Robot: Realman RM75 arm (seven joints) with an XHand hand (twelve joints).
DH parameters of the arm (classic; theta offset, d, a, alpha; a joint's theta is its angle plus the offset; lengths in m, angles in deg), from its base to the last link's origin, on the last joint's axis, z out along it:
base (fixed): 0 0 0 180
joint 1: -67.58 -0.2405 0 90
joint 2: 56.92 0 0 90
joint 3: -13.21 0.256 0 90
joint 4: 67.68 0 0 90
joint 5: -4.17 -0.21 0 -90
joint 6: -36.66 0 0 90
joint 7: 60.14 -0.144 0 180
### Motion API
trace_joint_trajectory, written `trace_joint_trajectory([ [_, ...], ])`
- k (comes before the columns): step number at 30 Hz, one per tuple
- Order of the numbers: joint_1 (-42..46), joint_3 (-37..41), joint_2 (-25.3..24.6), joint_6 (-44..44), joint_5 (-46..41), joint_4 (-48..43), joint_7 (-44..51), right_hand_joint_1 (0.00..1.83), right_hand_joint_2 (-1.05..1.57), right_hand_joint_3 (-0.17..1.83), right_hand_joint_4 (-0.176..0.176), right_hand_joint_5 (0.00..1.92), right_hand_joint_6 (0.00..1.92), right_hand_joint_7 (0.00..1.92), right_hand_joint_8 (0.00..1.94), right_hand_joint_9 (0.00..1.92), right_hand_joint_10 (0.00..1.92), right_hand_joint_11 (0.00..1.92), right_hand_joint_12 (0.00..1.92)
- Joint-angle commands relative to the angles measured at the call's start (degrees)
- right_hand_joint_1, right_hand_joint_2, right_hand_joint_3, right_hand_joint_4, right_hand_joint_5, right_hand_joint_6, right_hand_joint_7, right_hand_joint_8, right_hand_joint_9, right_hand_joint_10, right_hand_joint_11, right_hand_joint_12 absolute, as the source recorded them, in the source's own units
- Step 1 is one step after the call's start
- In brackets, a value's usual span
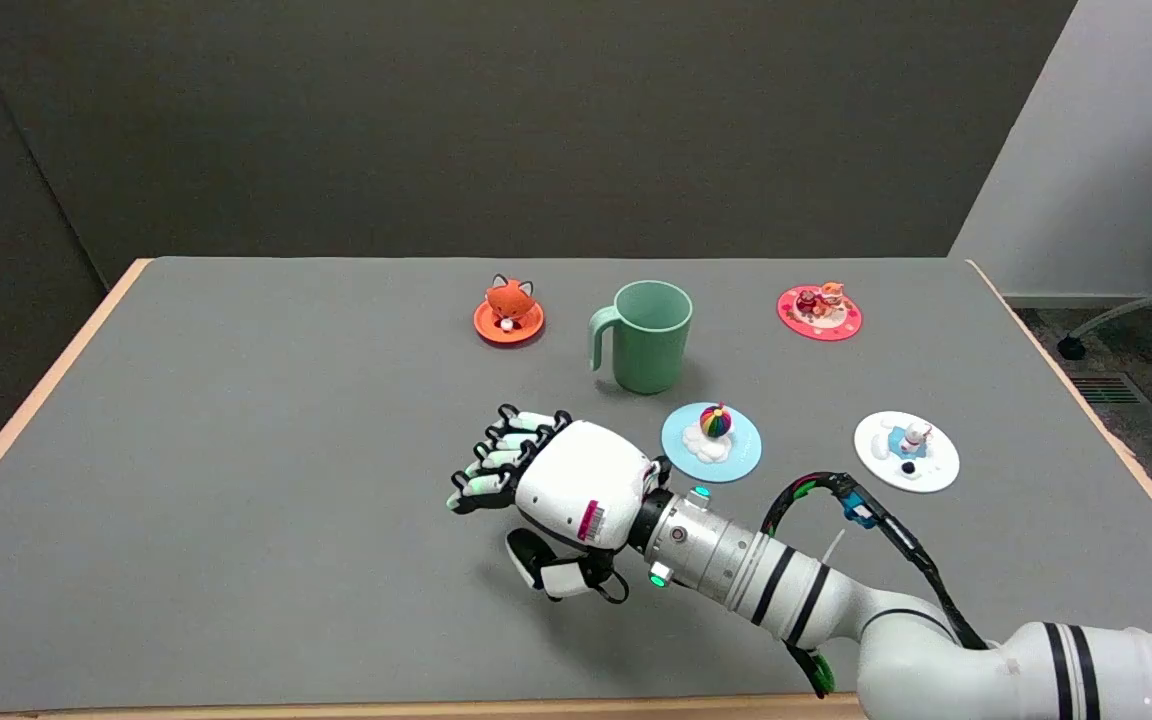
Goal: Pick up the white cup lid.
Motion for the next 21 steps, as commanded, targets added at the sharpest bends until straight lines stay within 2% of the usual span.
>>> trace_joint_trajectory([
  [1,0.25,-0.67,1.75,0.13,1.41,0.72,-0.48,0.81,0.80,1.00,0.107,0.67,0.25,0.64,0.16,0.53,0.14,0.38,0.43],
  [7,1.02,-0.11,1.51,0.13,1.29,0.79,-0.47,0.80,0.80,1.00,0.109,0.68,0.24,0.65,0.16,0.54,0.15,0.39,0.43],
  [14,1.23,0.16,1.36,-1.73,-3.88,-0.28,0.01,0.80,0.80,1.00,0.109,0.69,0.24,0.66,0.17,0.55,0.15,0.39,0.45],
  [21,4.44,4.66,1.03,-5.00,-5.30,-0.63,0.24,0.84,0.81,0.99,0.112,0.72,0.23,0.71,0.17,0.60,0.16,0.41,0.46],
])
